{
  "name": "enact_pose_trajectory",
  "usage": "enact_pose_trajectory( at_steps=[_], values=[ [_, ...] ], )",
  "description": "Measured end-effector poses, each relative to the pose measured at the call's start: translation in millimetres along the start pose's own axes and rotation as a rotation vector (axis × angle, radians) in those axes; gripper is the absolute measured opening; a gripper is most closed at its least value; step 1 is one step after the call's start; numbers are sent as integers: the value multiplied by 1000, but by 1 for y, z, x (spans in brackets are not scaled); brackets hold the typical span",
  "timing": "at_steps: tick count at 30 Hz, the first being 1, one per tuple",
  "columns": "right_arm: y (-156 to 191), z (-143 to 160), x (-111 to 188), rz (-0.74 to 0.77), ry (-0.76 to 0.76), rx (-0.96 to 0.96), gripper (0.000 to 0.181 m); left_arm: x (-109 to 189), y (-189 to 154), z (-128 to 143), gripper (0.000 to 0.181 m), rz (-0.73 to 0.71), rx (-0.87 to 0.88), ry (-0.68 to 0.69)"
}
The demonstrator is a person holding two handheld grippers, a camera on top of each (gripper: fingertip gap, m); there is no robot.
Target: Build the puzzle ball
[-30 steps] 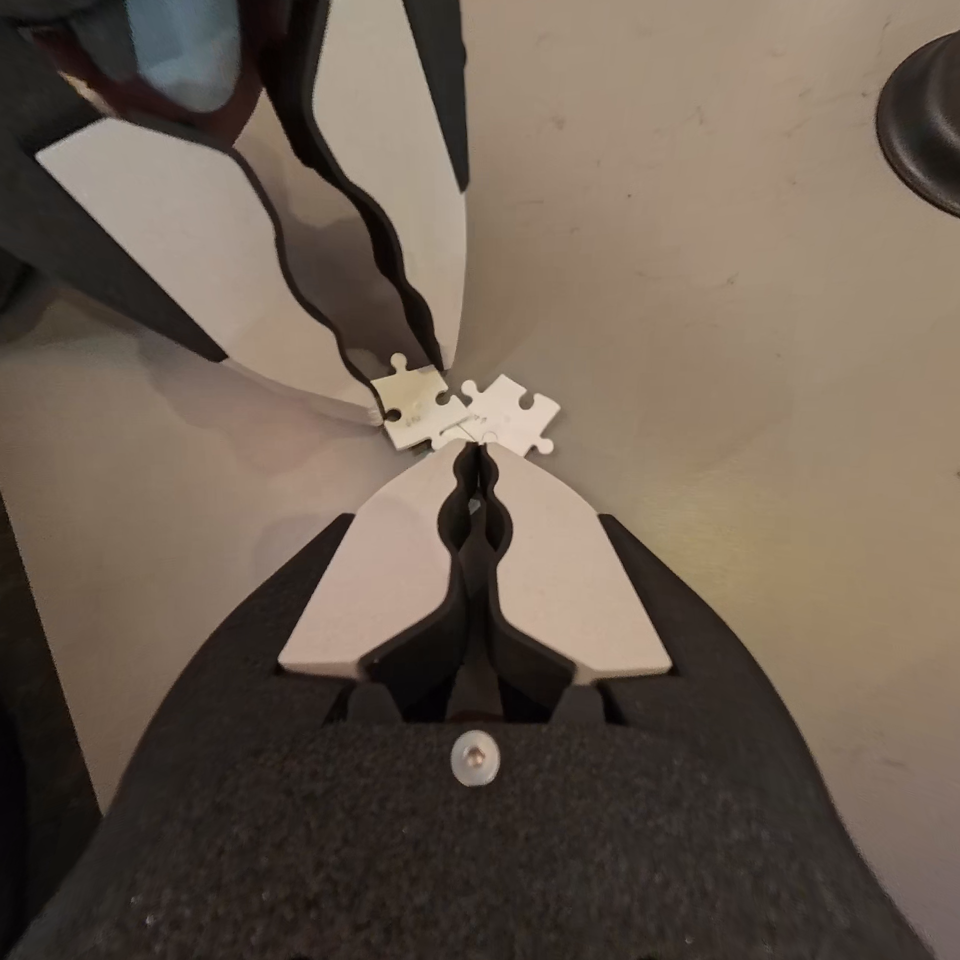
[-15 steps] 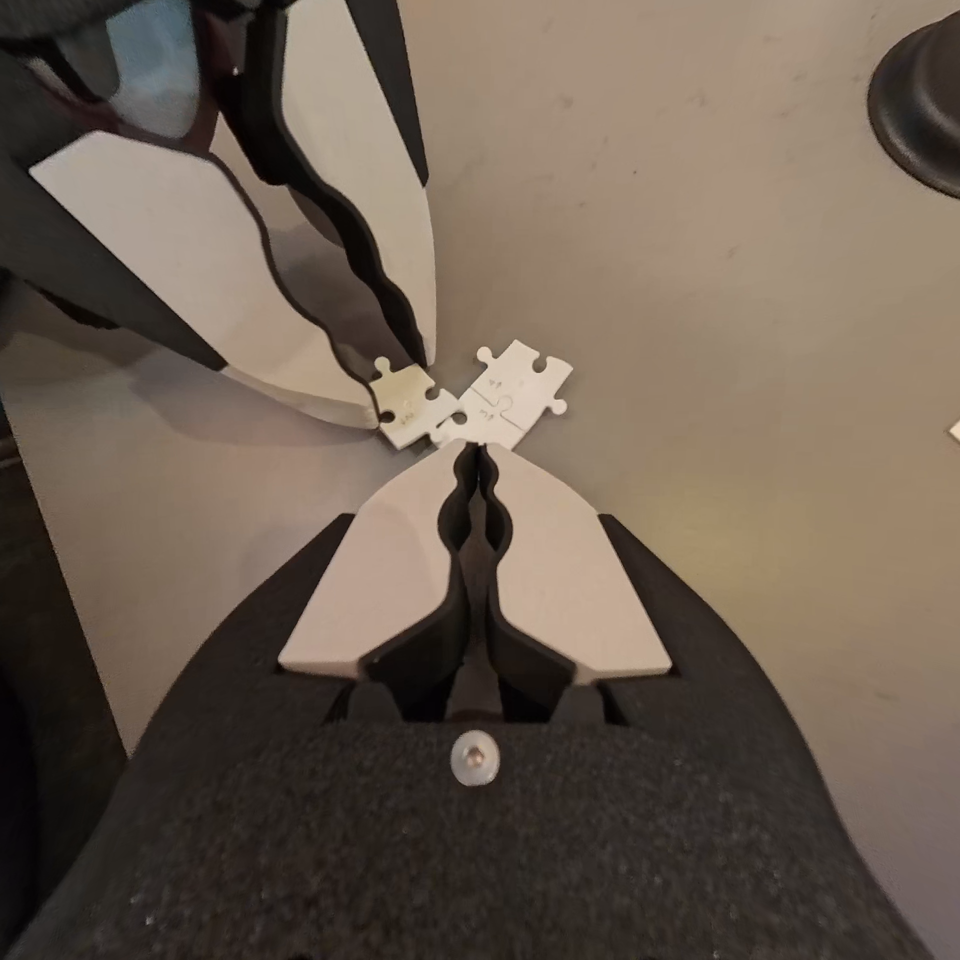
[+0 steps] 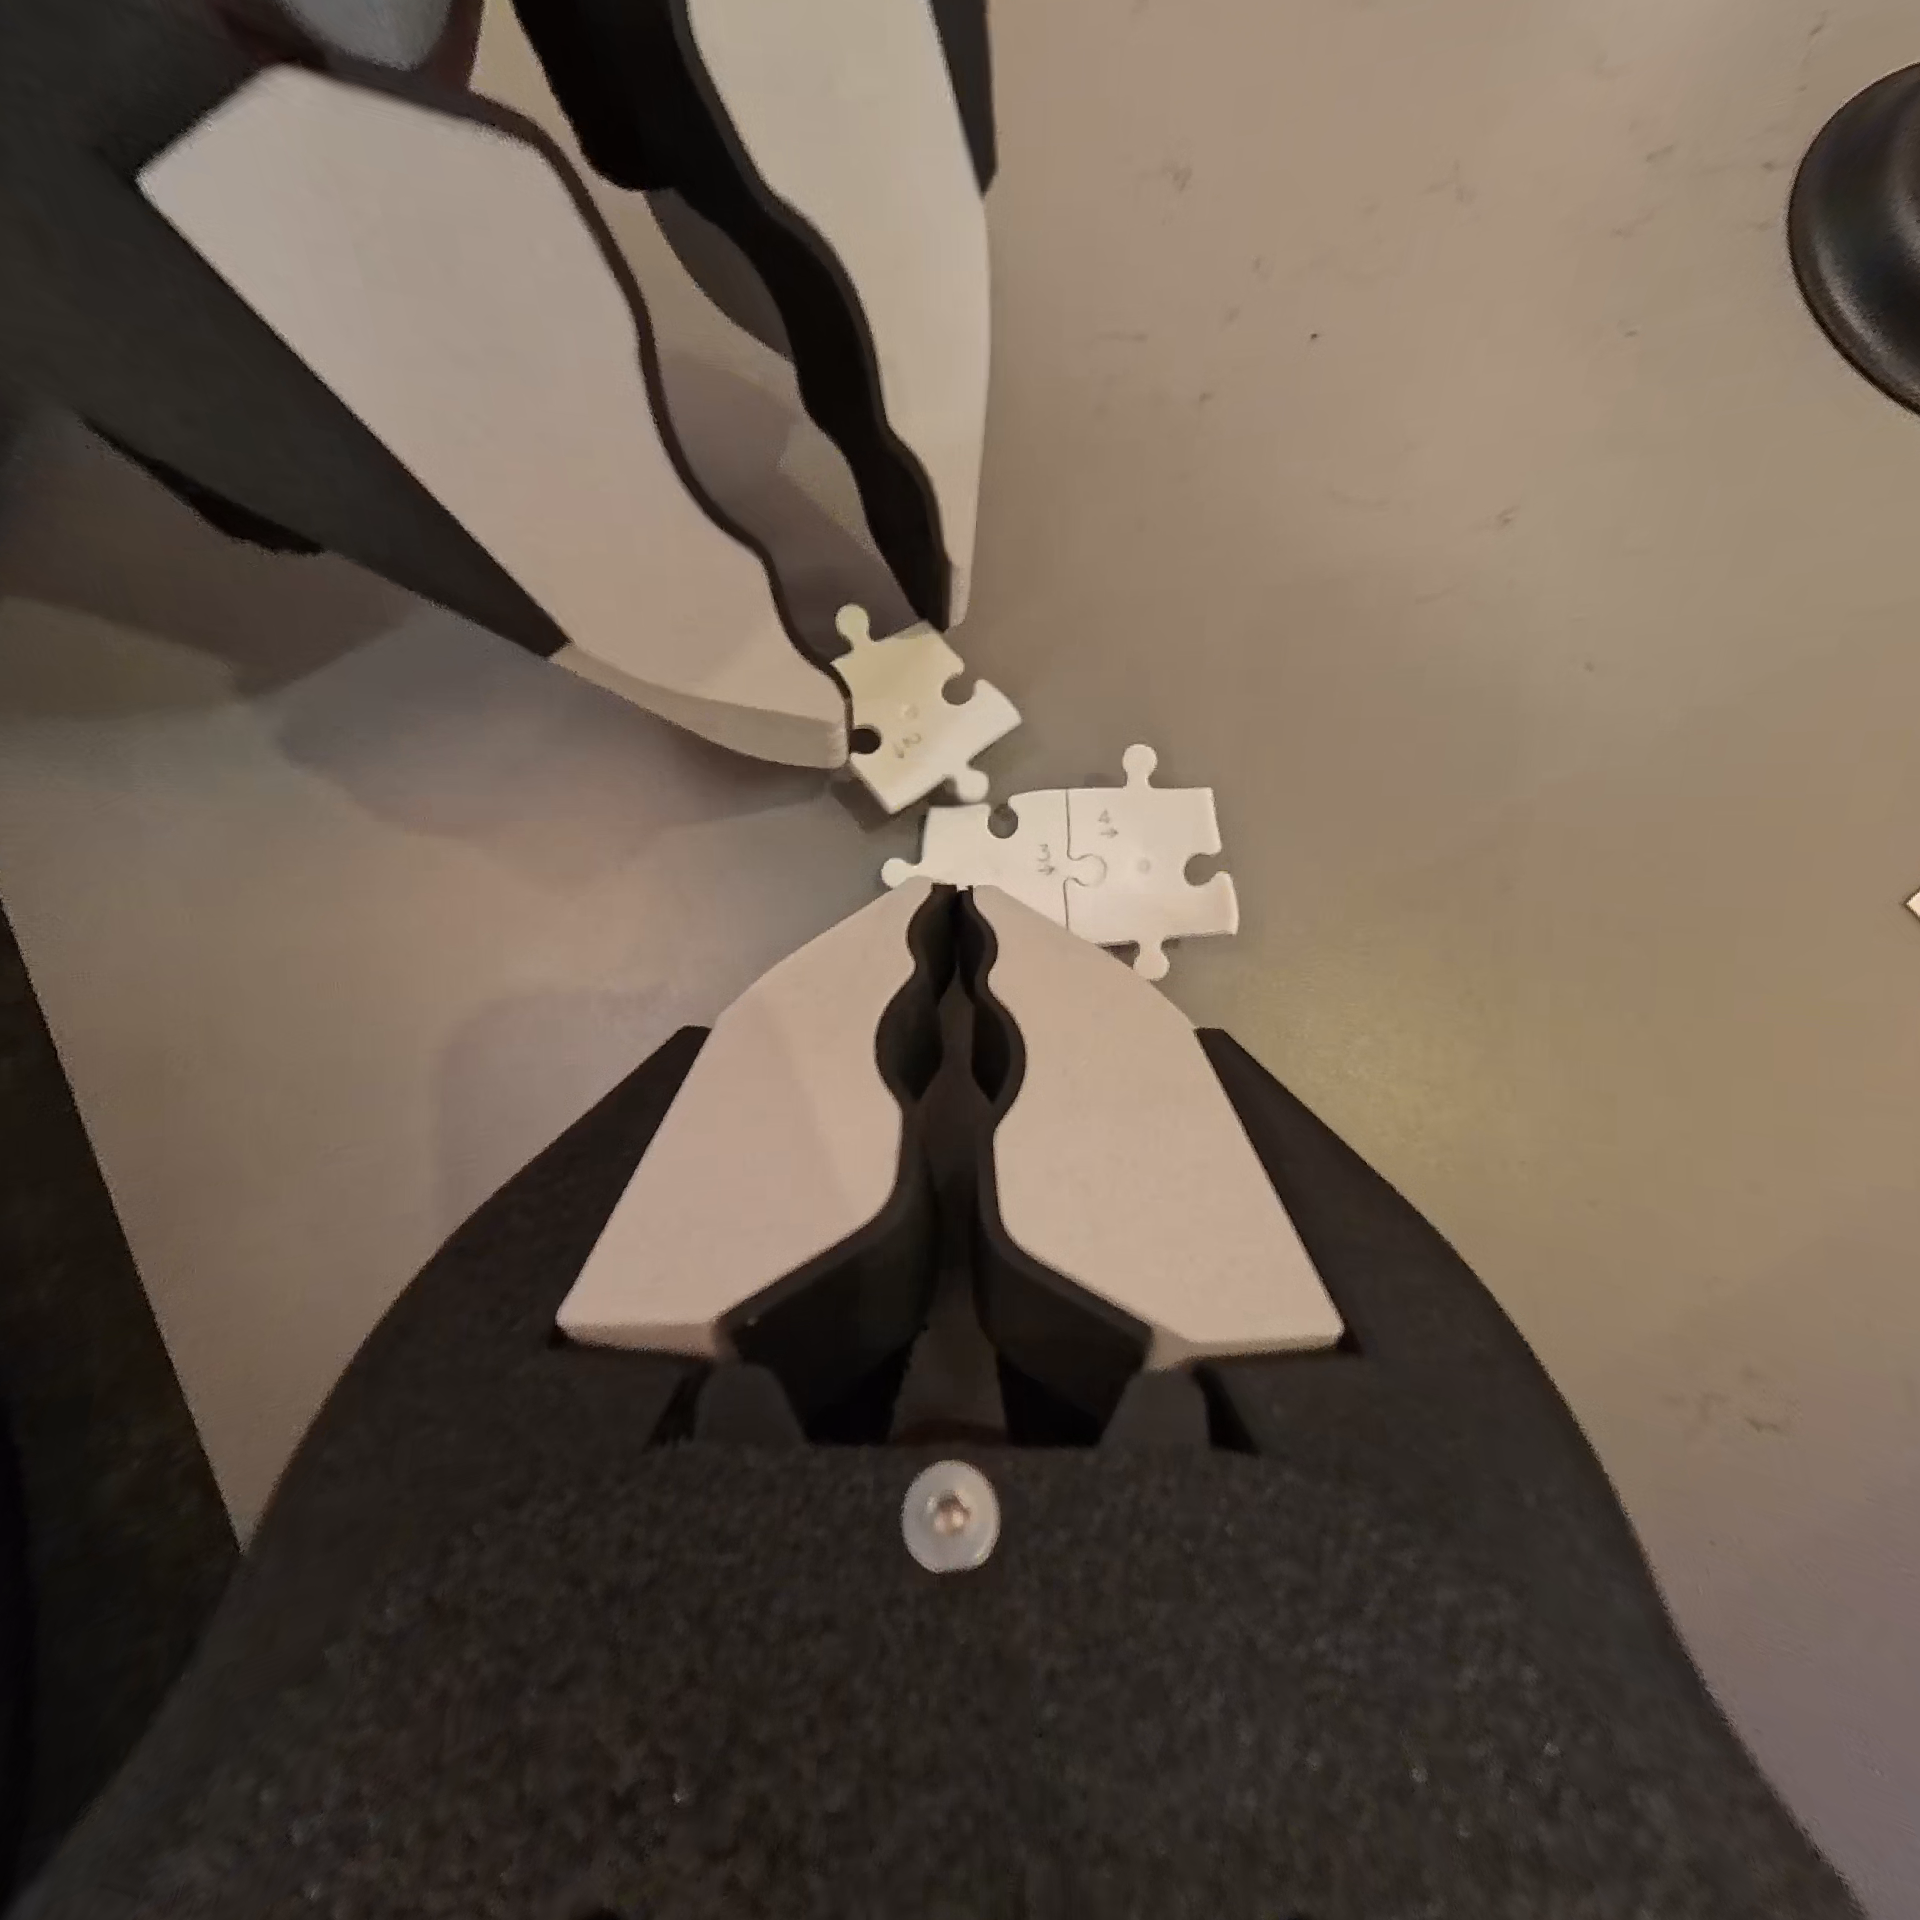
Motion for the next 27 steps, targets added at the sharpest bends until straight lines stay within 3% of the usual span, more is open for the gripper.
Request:
enact_pose_trajectory(
  at_steps=[9, 27],
  values=[
    [-1, 0, 0, -11, -2, 6, 0, -4, 8, -2, 26, 25, -144, 108],
    [-2, -3, -1, -13, -22, 35, 0, -7, 6, -3, 26, 62, -182, 122]
  ],
)
Point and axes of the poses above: each gripper's, where its closed fingertips meet, x back along the fingers, z out of its underside, y = z × x across the jaws, the point moved 1 cm from there along x, back along the fingers, and after that the axes turned 10 degrees about z, right-handed, at the moved point
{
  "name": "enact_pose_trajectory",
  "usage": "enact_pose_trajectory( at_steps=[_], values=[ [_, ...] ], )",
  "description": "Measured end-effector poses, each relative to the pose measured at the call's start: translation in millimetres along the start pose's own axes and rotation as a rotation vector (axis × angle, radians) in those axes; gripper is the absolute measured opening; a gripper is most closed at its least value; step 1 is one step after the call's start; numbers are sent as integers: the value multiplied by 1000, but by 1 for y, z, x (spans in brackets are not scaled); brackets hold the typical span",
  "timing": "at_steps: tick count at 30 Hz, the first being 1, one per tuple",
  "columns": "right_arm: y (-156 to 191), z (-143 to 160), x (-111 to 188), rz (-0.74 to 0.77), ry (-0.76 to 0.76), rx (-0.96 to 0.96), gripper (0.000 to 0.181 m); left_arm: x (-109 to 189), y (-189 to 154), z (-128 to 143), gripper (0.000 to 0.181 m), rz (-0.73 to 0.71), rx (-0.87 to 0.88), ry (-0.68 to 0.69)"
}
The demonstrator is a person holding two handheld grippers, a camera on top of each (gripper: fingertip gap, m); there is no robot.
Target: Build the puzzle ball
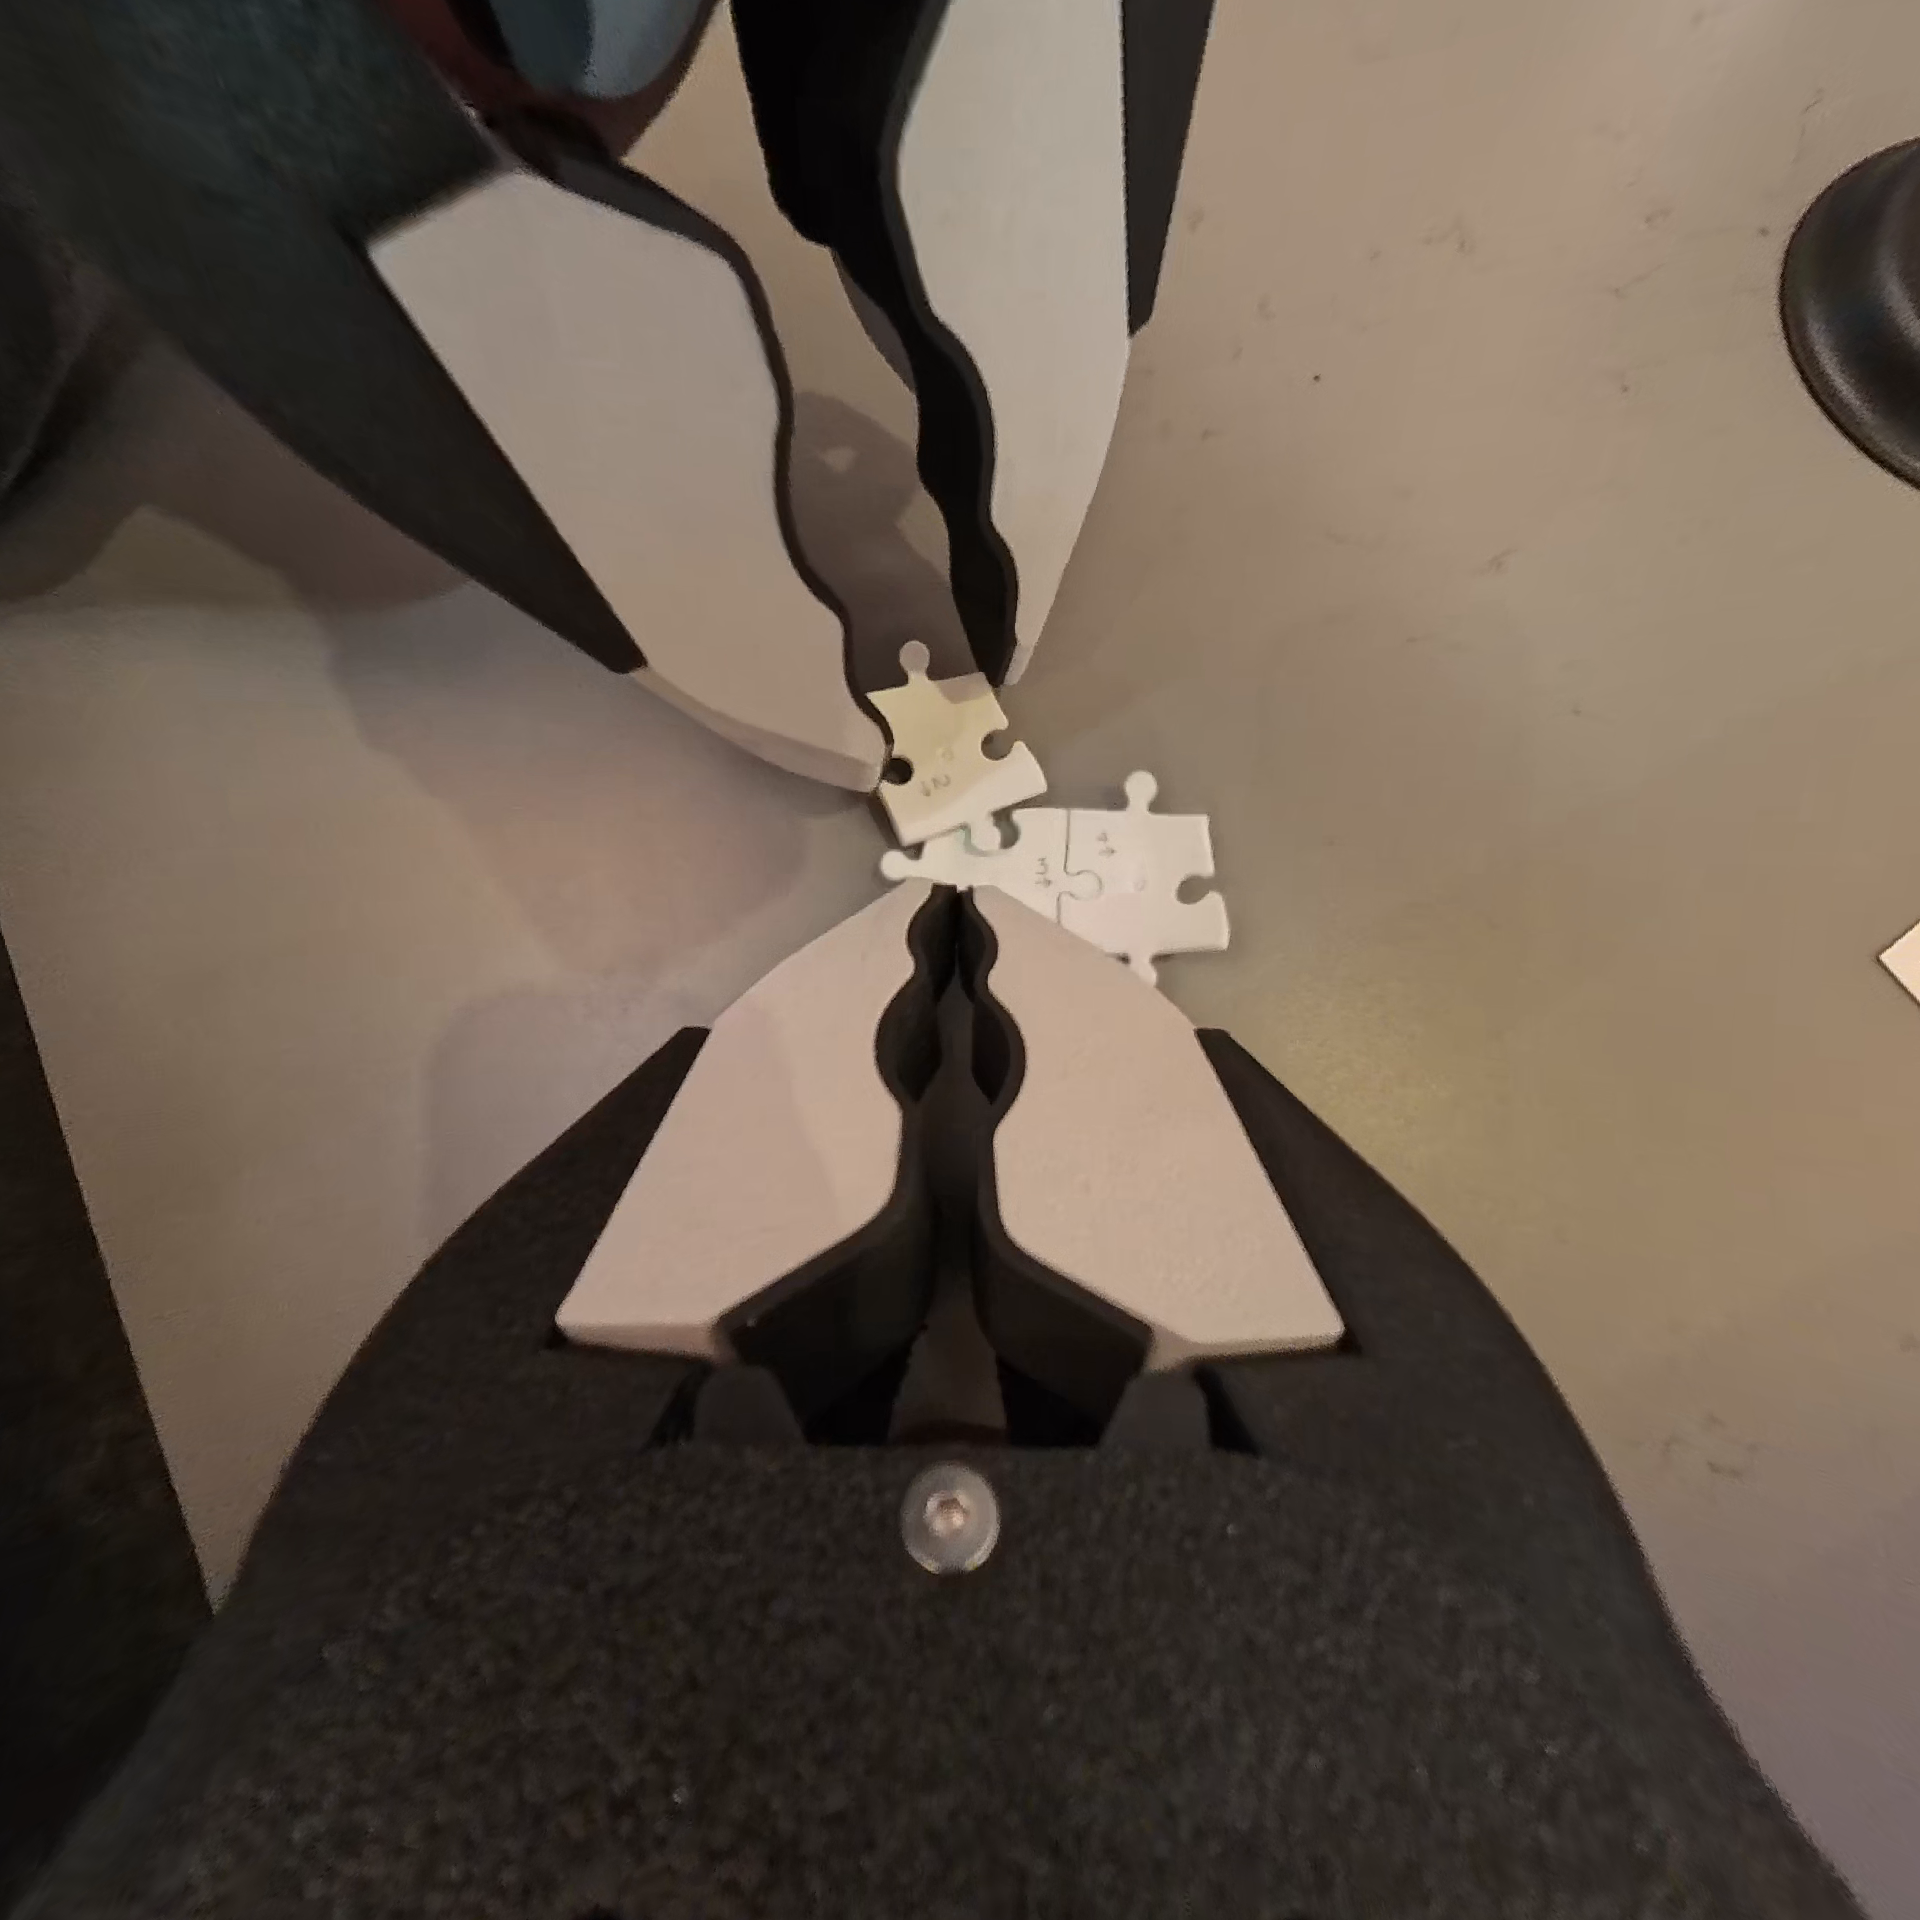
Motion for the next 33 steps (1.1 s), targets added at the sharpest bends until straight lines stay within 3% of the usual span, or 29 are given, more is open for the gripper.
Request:
enact_pose_trajectory(
  at_steps=[7, 9, 33],
  values=[
    [1, -12, 4, 26, -133, 159, 0, -2, 1, -1, 25, 4, 1, -2],
    [-5, -6, 0, 66, -101, 207, 0, -2, 2, -1, 26, 6, 1, 0],
    [-6, -8, -10, 29, -57, 175, 1, -1, 4, -1, 26, -2, 10, -24]
  ],
)
Point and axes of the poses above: each gripper's, where its closed fingertips meet, x back along the fingers, z out of its underside, y = z × x across the jaws, the point moved 1 cm from there along x, back along the fingers, and after that the axes turned 10 degrees about z, right-handed, at the moved point
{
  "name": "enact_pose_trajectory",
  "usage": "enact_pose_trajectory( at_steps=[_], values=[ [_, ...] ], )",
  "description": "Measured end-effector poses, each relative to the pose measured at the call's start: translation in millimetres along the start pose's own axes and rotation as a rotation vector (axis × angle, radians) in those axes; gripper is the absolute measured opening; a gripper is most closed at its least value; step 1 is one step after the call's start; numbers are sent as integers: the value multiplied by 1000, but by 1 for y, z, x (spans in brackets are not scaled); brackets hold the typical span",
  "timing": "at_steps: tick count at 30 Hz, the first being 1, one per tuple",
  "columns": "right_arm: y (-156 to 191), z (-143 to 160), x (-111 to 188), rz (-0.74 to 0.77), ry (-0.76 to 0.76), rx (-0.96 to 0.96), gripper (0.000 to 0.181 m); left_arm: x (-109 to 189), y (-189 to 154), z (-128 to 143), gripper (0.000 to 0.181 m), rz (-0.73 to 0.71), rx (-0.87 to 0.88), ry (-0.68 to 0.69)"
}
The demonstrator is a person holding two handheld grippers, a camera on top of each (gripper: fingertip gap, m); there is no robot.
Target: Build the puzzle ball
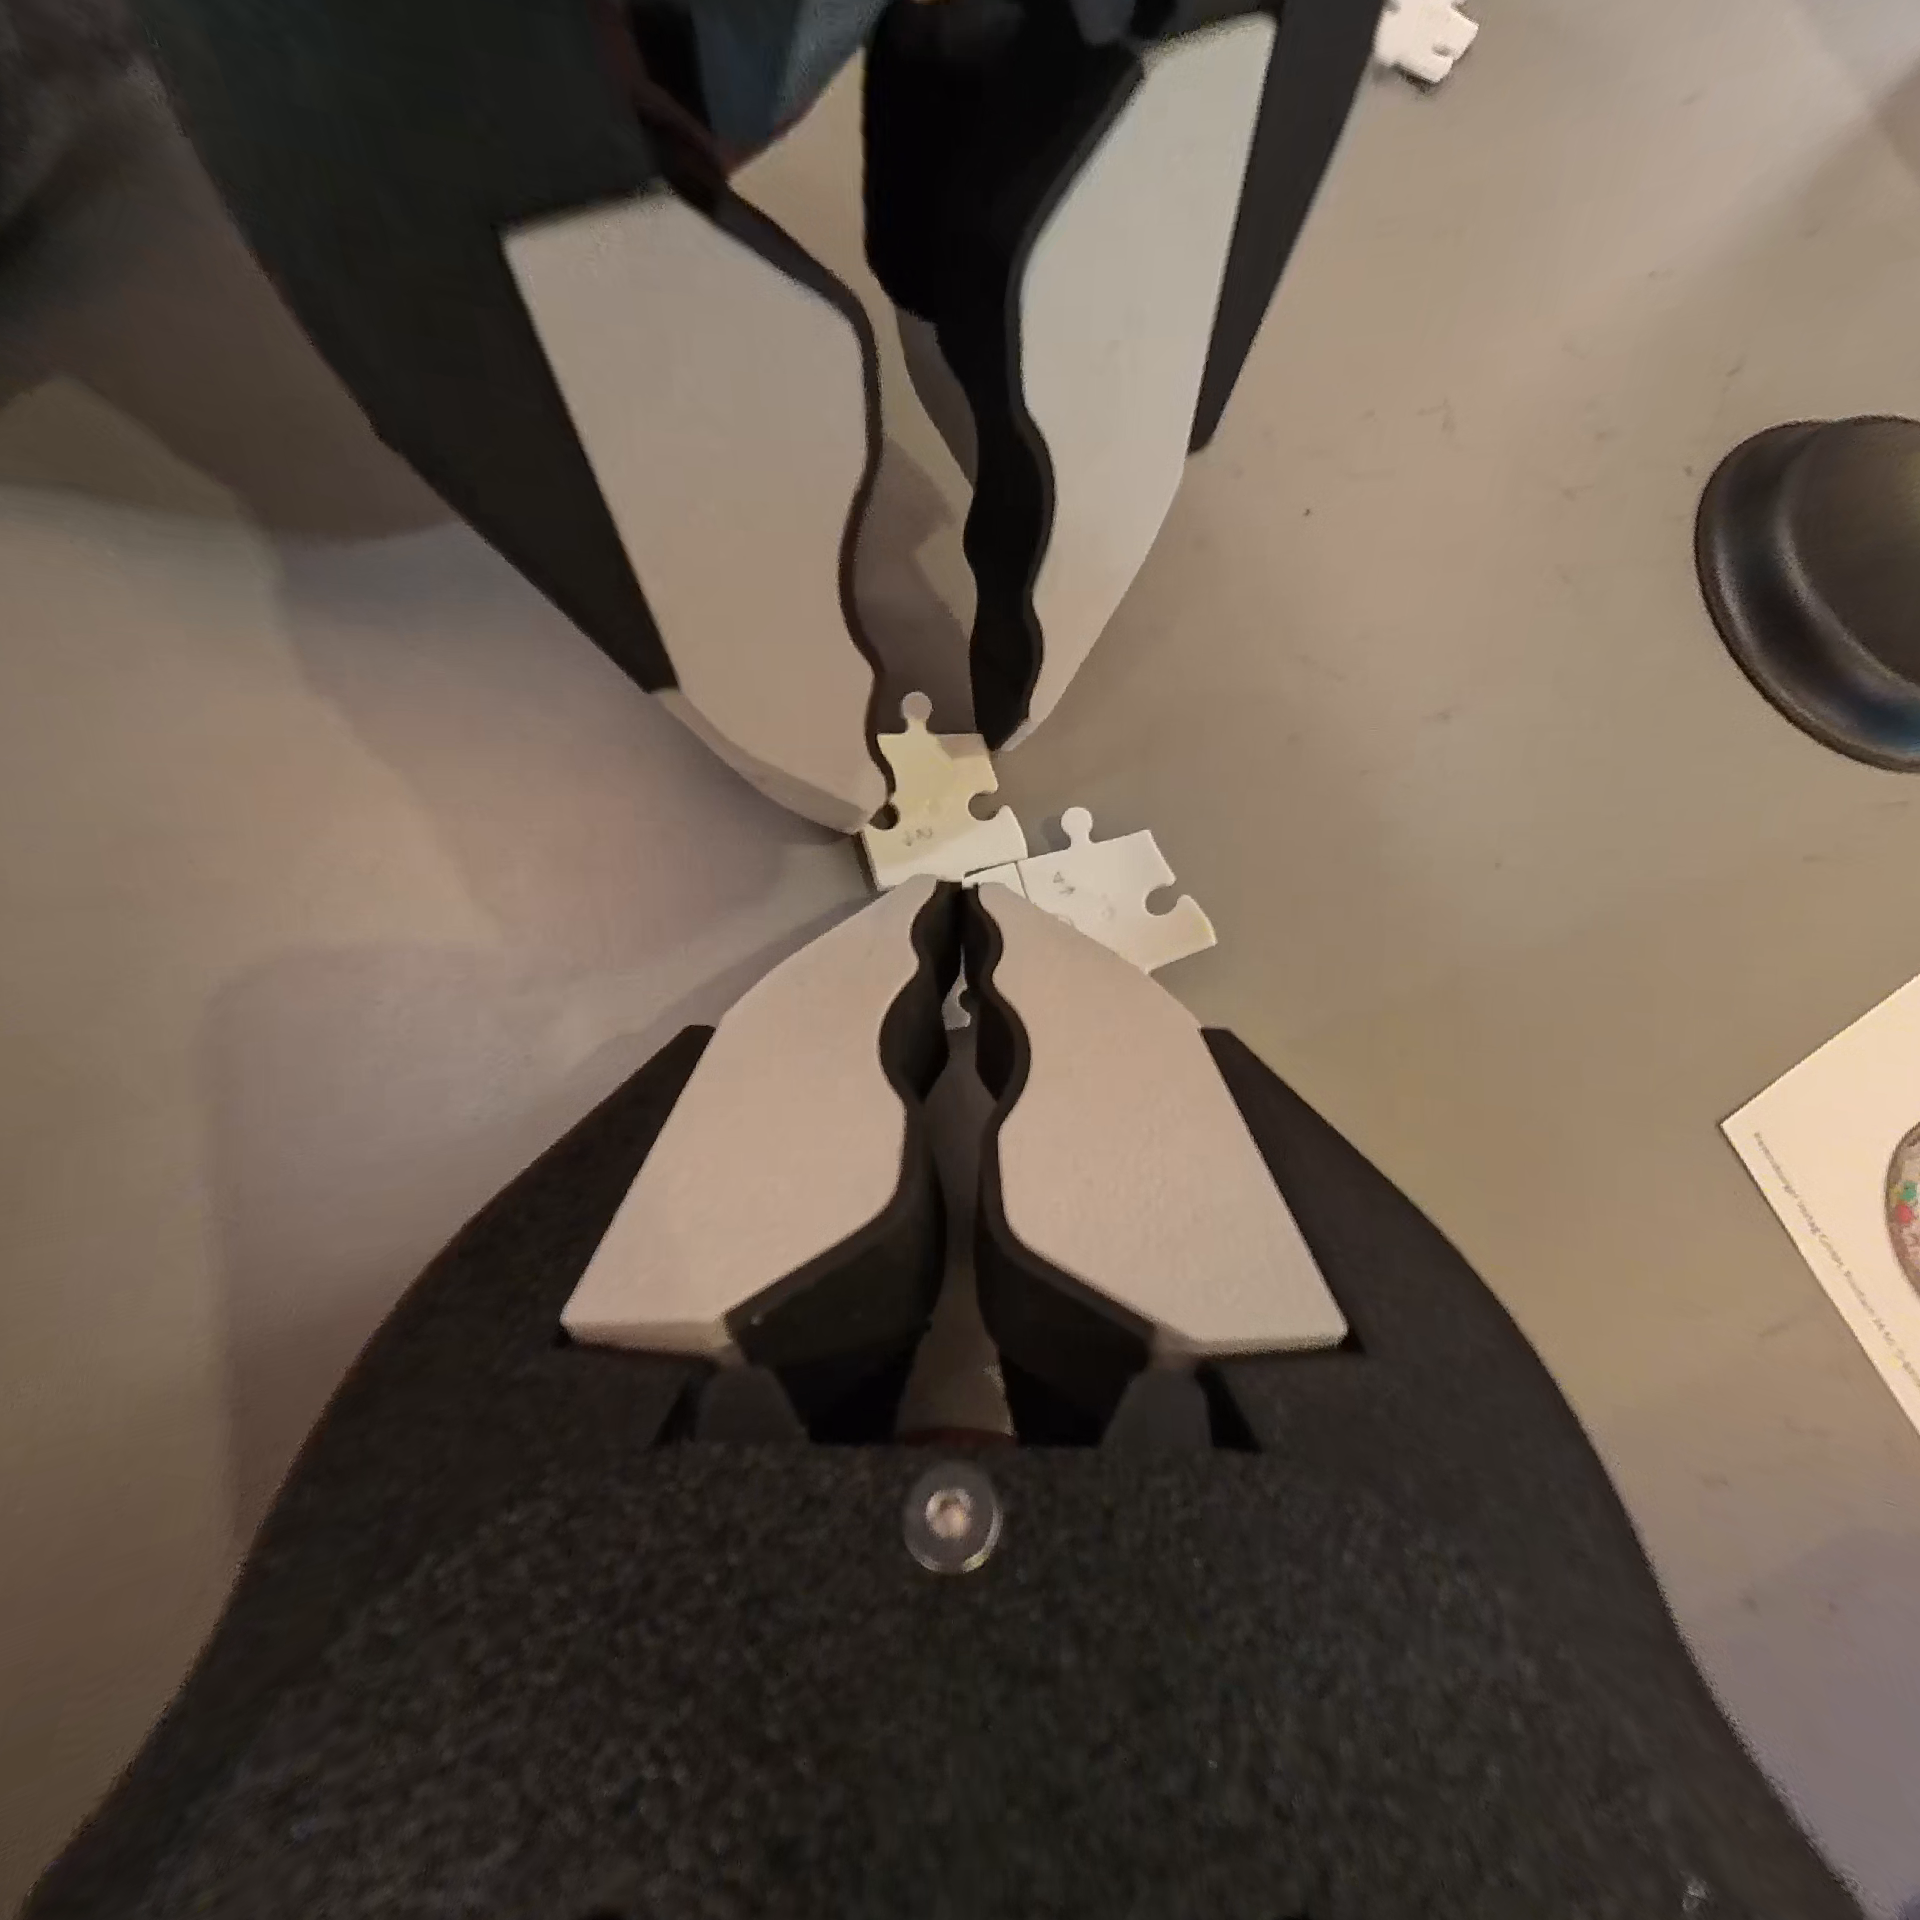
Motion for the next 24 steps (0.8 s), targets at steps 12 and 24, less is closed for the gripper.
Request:
enact_pose_trajectory(
  at_steps=[12, 24],
  values=[
    [0, 2, 0, -5, 10, -9, 0, 3, -1, 8, 25, -1, 56, -121],
    [-19, 4, 28, 16, -55, -140, 0, 20, -17, 0, 24, 28, 29, -260]
  ],
)
Point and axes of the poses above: each gripper's, where its closed fingertips meet, x back along the fingers, z out of its underside, y = z × x across the jaws, the point moved 1 cm from there along x, back along the fingers, and after that the axes turned 10 degrees about z, right-handed, at the moved point
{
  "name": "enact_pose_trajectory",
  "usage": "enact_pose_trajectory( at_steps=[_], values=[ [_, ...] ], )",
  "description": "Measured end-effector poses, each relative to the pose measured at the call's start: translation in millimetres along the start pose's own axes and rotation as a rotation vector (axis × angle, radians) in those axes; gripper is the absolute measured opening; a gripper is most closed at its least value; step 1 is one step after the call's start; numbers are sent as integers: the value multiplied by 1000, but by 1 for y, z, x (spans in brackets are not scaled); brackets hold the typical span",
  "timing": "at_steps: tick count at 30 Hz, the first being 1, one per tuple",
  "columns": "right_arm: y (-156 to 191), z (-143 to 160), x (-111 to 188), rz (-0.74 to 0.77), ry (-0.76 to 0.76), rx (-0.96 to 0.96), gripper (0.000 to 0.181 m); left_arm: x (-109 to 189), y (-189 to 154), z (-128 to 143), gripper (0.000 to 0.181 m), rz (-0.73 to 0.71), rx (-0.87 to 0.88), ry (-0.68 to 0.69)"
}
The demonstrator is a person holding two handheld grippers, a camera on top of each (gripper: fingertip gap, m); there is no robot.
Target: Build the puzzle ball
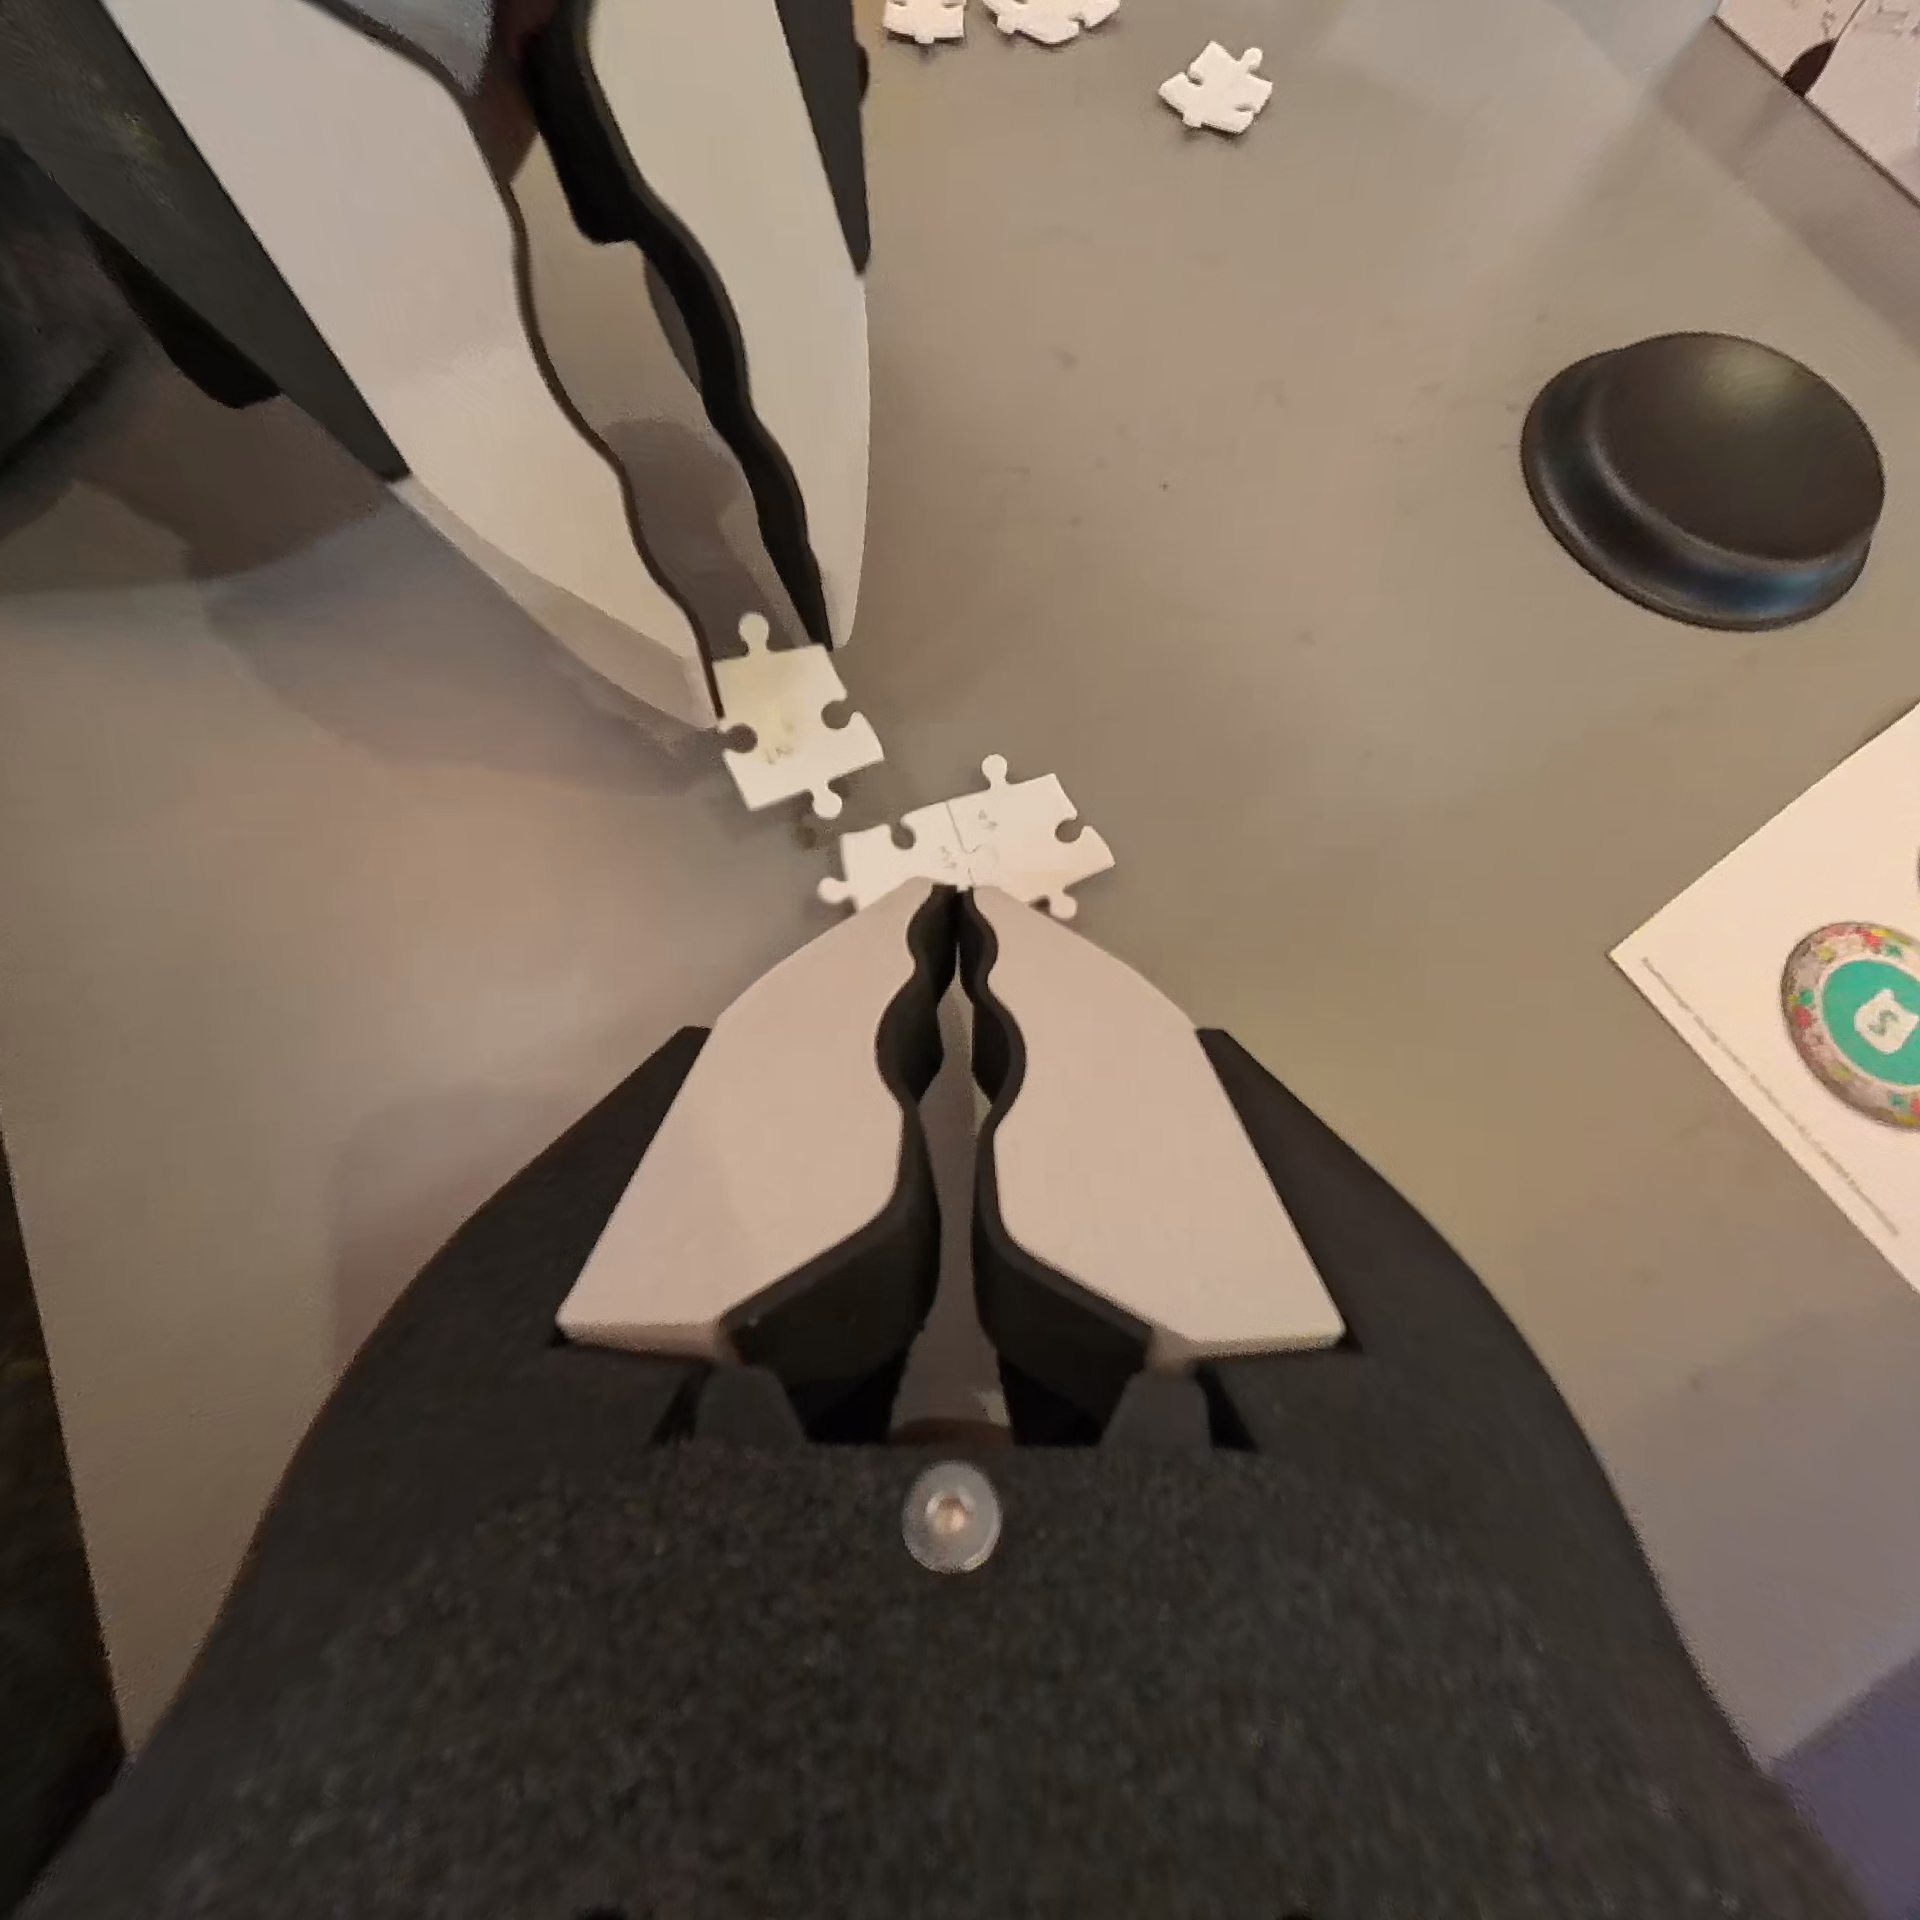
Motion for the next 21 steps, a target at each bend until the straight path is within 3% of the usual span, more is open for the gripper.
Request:
enact_pose_trajectory(
  at_steps=[7, 21],
  values=[
    [3, 6, -1, 0, 16, -27, 0, 0, -16, -14, 24, 52, 15, -86],
    [24, 10, -10, -55, 95, -2, 0, -13, -25, 5, 24, 50, 42, -85]
  ],
)
Point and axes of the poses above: each gripper's, where its closed fingertips meet, x back along the fingers, z out of its underside, y = z × x across the jaws, the point moved 1 cm from there along x, back along the fingers, and after that the axes turned 10 degrees about z, right-handed, at the moved point
